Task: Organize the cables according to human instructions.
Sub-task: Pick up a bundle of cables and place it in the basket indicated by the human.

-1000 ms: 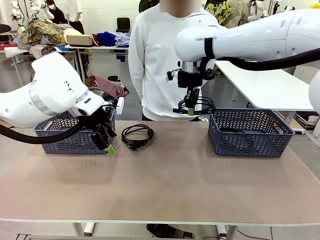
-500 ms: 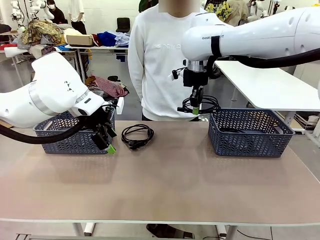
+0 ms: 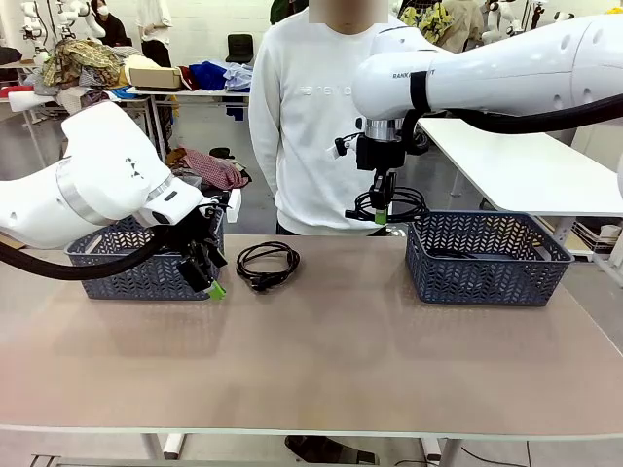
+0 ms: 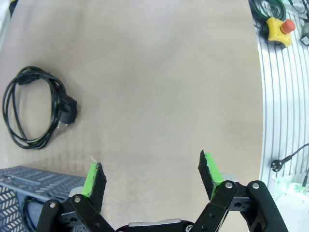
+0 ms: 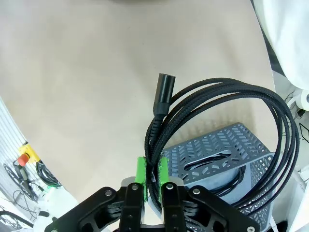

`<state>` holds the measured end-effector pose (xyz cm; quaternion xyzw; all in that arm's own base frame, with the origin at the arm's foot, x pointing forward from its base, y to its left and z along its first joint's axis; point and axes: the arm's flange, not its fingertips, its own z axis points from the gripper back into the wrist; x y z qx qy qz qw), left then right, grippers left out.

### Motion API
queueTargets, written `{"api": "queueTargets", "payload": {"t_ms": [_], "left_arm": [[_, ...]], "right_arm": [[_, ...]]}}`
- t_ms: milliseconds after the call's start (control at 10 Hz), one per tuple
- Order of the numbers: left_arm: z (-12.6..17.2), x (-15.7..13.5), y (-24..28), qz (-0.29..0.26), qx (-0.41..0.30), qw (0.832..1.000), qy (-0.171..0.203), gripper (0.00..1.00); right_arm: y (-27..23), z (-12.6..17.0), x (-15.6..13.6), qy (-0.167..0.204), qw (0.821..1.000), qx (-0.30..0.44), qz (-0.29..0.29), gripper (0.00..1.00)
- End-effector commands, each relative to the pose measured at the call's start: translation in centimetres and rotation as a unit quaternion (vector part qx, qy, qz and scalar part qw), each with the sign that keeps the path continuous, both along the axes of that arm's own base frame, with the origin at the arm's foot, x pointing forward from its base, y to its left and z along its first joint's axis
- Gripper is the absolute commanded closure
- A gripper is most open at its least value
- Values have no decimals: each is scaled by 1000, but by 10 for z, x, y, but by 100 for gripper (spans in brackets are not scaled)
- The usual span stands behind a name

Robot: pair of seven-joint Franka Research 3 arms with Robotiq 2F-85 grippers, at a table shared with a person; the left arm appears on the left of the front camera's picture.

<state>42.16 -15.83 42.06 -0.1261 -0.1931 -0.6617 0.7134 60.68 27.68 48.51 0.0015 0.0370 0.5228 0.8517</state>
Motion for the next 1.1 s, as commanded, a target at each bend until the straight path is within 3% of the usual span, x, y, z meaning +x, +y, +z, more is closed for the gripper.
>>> {"api": "queueTargets", "payload": {"t_ms": [0,400,1000], "left_arm": [[1,0,1,1,0,1000,0,0],[1,0,1,1,0,1000,0,0],[1,0,1,1,0,1000,0,0]], "right_arm": [[-13,7,0,-10,1000,0,-1,88],[-82,18,-14,-4,1000,20,-15,88],[-173,4,-38,-20,998,55,28,88]]}}
